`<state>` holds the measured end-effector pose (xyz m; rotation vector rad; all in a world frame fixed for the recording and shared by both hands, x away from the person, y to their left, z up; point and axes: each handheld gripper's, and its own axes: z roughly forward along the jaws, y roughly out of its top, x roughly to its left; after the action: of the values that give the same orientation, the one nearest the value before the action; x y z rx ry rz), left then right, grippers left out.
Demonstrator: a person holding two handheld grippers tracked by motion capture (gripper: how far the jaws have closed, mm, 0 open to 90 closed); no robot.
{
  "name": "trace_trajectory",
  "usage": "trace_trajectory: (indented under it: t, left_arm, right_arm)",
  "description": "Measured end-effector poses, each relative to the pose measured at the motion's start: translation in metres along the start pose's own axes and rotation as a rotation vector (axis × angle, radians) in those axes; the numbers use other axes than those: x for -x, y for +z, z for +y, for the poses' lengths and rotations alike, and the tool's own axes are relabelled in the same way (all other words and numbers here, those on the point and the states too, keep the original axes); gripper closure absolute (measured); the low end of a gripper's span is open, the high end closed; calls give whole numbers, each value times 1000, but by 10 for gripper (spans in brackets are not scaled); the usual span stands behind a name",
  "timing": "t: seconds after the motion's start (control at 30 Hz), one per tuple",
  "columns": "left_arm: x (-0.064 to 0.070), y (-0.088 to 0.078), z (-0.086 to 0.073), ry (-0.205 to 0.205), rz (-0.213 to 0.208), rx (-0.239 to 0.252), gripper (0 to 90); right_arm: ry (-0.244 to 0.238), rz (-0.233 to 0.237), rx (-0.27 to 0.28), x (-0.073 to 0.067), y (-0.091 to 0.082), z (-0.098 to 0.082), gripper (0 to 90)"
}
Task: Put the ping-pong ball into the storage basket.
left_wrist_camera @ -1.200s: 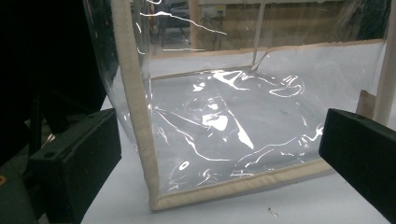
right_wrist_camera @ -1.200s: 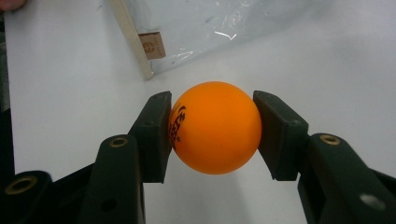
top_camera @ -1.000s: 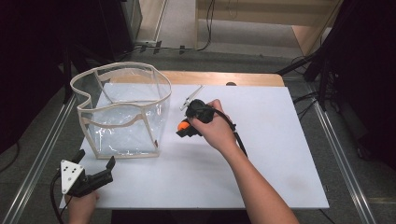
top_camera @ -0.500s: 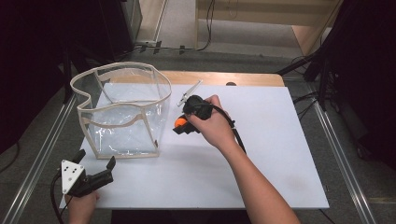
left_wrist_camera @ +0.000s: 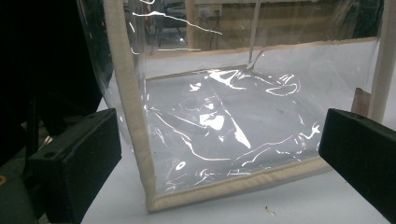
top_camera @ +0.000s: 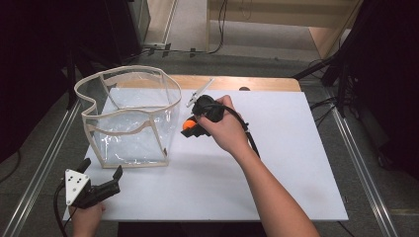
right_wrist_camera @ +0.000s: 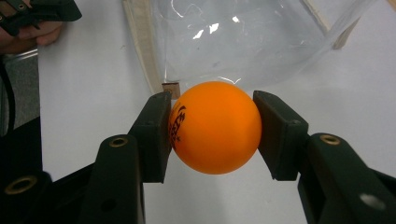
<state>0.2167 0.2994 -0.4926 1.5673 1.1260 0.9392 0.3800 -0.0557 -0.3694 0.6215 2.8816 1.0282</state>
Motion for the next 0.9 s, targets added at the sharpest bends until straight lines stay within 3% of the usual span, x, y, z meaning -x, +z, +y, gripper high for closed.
trace_trajectory:
  t: [0.9]
  left_arm:
    - [0,0,0,-1,-2,0,0]
  right_arm:
    - [-34,4,31,-3,-22,25,474]
